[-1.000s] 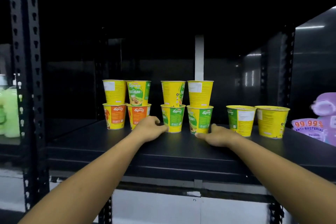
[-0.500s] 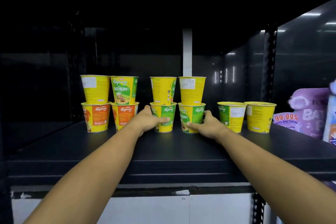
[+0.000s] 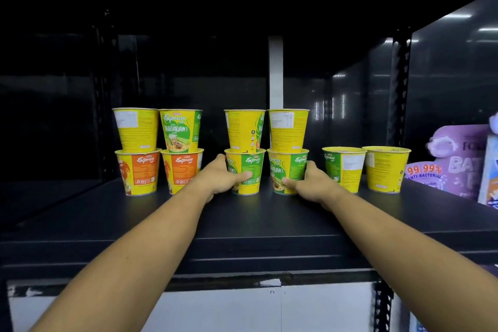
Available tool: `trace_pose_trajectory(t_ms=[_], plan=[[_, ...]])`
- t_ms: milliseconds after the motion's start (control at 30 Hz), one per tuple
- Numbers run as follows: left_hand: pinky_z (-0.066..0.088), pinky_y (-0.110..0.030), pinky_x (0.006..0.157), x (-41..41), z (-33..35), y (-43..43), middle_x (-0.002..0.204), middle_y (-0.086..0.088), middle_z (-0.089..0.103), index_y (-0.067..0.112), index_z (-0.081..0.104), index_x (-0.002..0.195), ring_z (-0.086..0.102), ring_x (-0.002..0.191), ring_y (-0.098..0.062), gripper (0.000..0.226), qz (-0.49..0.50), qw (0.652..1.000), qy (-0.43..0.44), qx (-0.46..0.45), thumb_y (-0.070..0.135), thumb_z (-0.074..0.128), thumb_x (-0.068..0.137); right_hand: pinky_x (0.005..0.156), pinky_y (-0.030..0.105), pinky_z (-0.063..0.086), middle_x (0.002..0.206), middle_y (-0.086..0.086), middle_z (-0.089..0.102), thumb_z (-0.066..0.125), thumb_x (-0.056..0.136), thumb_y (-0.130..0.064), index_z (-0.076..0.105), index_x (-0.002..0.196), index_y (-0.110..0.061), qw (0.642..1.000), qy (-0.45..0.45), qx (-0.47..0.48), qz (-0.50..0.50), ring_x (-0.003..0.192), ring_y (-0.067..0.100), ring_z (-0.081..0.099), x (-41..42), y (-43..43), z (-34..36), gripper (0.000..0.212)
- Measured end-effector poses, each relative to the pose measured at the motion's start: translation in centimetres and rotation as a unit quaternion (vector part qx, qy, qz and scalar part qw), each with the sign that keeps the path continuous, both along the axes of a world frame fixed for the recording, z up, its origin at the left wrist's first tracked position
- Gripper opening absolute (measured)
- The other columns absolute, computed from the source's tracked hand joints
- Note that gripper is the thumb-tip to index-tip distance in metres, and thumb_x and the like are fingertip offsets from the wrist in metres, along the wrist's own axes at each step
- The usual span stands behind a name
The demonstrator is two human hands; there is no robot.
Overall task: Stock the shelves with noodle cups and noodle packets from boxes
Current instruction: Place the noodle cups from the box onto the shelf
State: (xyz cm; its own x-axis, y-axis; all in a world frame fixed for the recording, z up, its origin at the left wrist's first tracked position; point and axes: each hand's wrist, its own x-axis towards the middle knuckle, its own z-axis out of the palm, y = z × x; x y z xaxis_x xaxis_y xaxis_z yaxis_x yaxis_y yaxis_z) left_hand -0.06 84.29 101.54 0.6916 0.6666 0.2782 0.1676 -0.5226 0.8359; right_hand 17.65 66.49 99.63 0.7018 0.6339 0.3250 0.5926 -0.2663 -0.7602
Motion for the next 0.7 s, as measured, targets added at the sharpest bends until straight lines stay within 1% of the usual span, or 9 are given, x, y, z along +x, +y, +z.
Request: trace_pose_trajectory(t_ms=[100, 200, 300, 367, 433, 500, 533, 600, 700], plan=[[0.047, -0.042, 0.108, -0.2, 0.1, -0.2, 0.136, -0.004, 0.064, 0.019, 0.044, 0.142, 0.060, 0.124, -0.023, 0.074, 0.000, 1.000, 0.004, 0.003, 0.035, 0.086, 0.083, 0.108, 0.043, 0.045, 0.137, 0.005, 0.061, 0.078, 0.089, -0.040, 0.040, 0.141, -0.014, 1.000, 0.000, 0.002, 0.003, 0.124, 0.025, 0.057, 0.1, 0.0, 0.0, 0.069], [0.045, -0.036, 0.099, -0.4, 0.1, -0.4, 0.135, -0.004, 0.063, 0.017, 0.043, 0.144, 0.059, 0.120, -0.021, 0.072, 0.000, 1.000, 0.006, 0.009, 0.032, 0.083, 0.087, 0.106, 0.040, 0.044, 0.140, 0.006, 0.059, 0.074, 0.092, -0.041, 0.039, 0.144, -0.015, 1.000, -0.016, -0.012, 0.005, 0.126, 0.026, 0.056, 0.1, -0.2, -0.1, 0.069], [0.044, -0.035, 0.096, -0.5, -0.1, -0.6, 0.136, -0.003, 0.062, 0.018, 0.043, 0.145, 0.058, 0.114, -0.018, 0.069, -0.001, 1.000, 0.011, 0.018, 0.032, 0.081, 0.089, 0.099, 0.036, 0.045, 0.138, 0.010, 0.060, 0.069, 0.094, -0.046, 0.041, 0.143, -0.012, 0.995, -0.084, -0.052, -0.016, 0.125, 0.029, 0.057, -0.4, -0.5, 0.0, 0.065], [0.047, -0.038, 0.103, -0.6, -0.1, -0.6, 0.139, -0.002, 0.063, 0.020, 0.044, 0.144, 0.059, 0.121, -0.019, 0.069, 0.005, 0.999, 0.017, 0.035, 0.037, 0.080, 0.089, 0.091, 0.037, 0.048, 0.128, 0.012, 0.064, 0.064, 0.095, -0.055, 0.050, 0.132, -0.010, 0.980, -0.166, -0.097, -0.057, 0.117, 0.031, 0.061, -0.8, -0.9, 0.2, 0.060], [0.046, -0.041, 0.108, -0.9, -0.1, -1.0, 0.141, 0.000, 0.061, 0.022, 0.044, 0.145, 0.057, 0.128, -0.020, 0.068, 0.016, 0.997, 0.042, 0.066, 0.045, 0.077, 0.090, 0.082, 0.037, 0.052, 0.111, 0.010, 0.068, 0.059, 0.093, -0.065, 0.060, 0.108, -0.013, 0.960, -0.224, -0.132, -0.099, 0.102, 0.029, 0.065, -1.4, -1.3, 0.4, 0.054], [0.045, -0.038, 0.106, -1.6, -0.2, -1.6, 0.145, 0.000, 0.058, 0.023, 0.043, 0.147, 0.055, 0.132, -0.022, 0.069, 0.029, 0.991, 0.083, 0.101, 0.052, 0.072, 0.092, 0.076, 0.037, 0.053, 0.096, 0.006, 0.066, 0.055, 0.090, -0.072, 0.057, 0.087, -0.017, 0.945, -0.254, -0.162, -0.129, 0.091, 0.027, 0.065, -2.2, -1.7, 0.6, 0.056], [0.044, -0.035, 0.102, -2.0, -0.2, -2.0, 0.147, -0.001, 0.057, 0.022, 0.042, 0.149, 0.054, 0.134, -0.023, 0.070, 0.037, 0.986, 0.107, 0.124, 0.054, 0.069, 0.093, 0.075, 0.037, 0.054, 0.091, 0.003, 0.063, 0.053, 0.089, -0.075, 0.055, 0.083, -0.017, 0.938, -0.265, -0.175, -0.140, 0.089, 0.026, 0.065, -2.8, -1.9, 0.7, 0.058], [0.042, -0.031, 0.098, -2.9, -0.3, -2.8, 0.151, -0.006, 0.053, 0.017, 0.040, 0.152, 0.052, 0.136, -0.026, 0.071, 0.054, 0.972, 0.150, 0.172, 0.053, 0.065, 0.096, 0.073, 0.036, 0.052, 0.088, 0.002, 0.060, 0.050, 0.090, -0.077, 0.059, 0.086, -0.018, 0.922, -0.300, -0.190, -0.155, 0.091, 0.027, 0.066, -3.9, -2.4, 0.8, 0.060], [0.044, -0.035, 0.107, -4.8, -0.8, -3.9, 0.153, -0.010, 0.050, 0.012, 0.038, 0.154, 0.050, 0.139, -0.027, 0.074, 0.075, 0.957, 0.186, 0.211, 0.052, 0.064, 0.097, 0.067, 0.033, 0.045, 0.097, 0.003, 0.067, 0.048, 0.095, -0.070, 0.062, 0.090, -0.019, 0.894, -0.373, -0.199, -0.147, 0.094, 0.027, 0.068, -5.5, -3.0, 1.0, 0.053]])
